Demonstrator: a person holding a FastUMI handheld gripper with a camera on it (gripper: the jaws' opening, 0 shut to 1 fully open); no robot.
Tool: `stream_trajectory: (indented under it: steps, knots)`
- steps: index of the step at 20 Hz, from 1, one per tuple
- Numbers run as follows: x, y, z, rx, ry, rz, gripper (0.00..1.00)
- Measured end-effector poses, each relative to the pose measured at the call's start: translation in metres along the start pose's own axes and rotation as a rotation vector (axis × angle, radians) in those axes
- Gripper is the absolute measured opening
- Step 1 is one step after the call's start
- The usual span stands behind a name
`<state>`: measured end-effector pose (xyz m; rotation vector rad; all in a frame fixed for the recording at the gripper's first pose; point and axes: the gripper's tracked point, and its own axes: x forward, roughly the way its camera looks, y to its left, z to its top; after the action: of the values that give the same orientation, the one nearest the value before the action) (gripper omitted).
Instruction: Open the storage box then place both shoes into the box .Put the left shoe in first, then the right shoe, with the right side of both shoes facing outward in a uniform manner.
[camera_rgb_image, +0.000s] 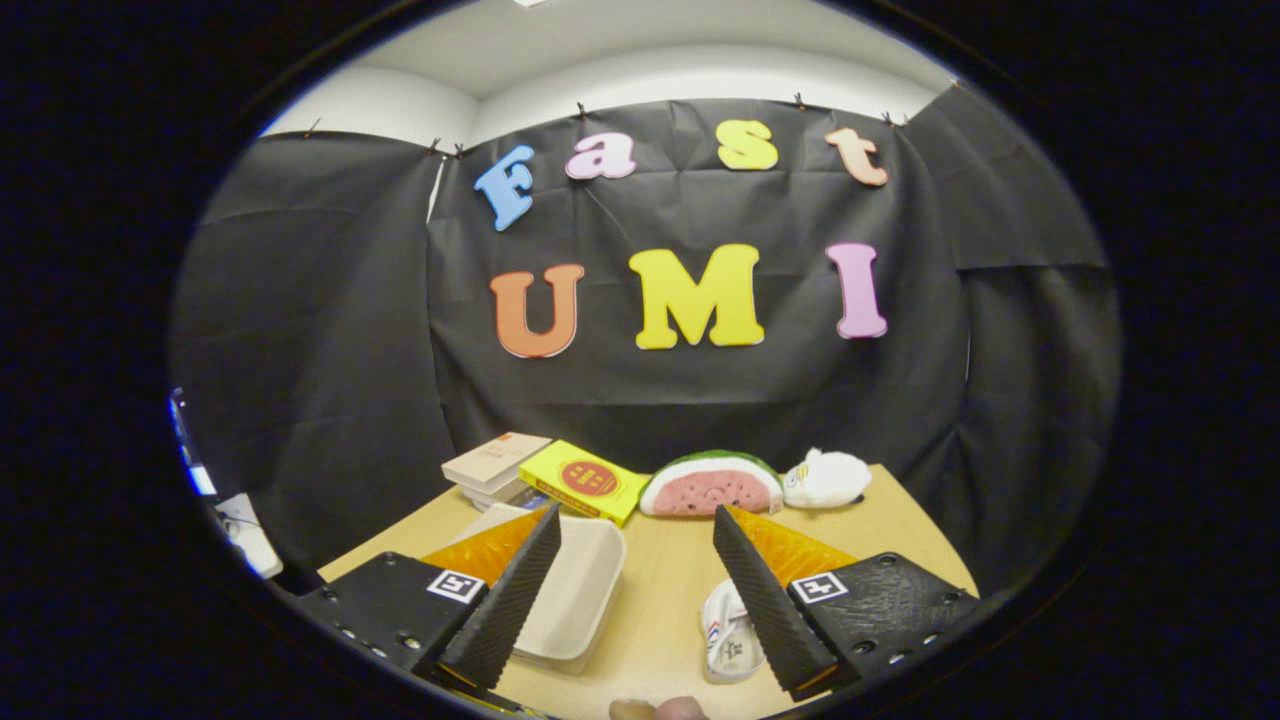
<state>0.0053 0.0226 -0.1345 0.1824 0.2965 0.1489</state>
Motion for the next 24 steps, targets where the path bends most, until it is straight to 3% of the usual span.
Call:
stream_trajectory:
  steps: [12, 24]
  knots:
    - [0.065, 0.034, -0.116, 0.178, 0.275, 0.054, 0.96]
    - [0.1, 0.048, -0.163, 0.537, 0.444, 0.166, 0.97]
